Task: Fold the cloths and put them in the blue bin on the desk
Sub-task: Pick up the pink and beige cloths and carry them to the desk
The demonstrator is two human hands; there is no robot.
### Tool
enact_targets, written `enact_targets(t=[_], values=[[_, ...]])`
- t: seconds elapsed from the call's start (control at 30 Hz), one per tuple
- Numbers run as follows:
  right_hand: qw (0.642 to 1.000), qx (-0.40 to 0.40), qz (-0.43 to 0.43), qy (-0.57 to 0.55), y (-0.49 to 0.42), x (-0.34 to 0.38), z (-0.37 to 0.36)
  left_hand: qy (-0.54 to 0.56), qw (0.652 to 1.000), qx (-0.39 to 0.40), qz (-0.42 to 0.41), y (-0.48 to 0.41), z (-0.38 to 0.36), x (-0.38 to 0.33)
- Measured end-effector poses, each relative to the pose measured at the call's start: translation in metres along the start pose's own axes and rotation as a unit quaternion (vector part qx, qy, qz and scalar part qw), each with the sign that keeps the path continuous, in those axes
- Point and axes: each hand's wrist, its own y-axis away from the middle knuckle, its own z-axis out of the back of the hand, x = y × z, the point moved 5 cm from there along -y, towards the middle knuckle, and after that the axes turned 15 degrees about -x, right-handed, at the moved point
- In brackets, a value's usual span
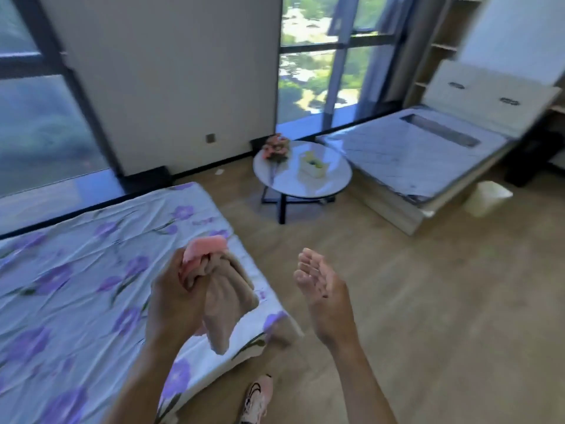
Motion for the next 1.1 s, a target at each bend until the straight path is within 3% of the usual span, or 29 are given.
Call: enact_targets(t=[0.2,0.5,0.77,1.1], values=[[0.987,-0.158,-0.023,0.002,-0.076,-0.013,0.071,0.071,0.984,0.159,-0.050,-0.018,-0.140,-0.051],[0.935,-0.354,-0.033,0.005,-0.161,-0.019,0.168,0.114,0.918,0.350,-0.145,-0.030,-0.312,-0.140],[0.881,-0.472,-0.032,0.009,-0.204,-0.031,0.273,0.139,0.877,0.427,-0.173,-0.002,-0.442,-0.216],[0.860,-0.510,-0.007,0.035,-0.314,-0.042,0.443,0.150,0.851,0.464,-0.194,0.060,-0.606,-0.315]])
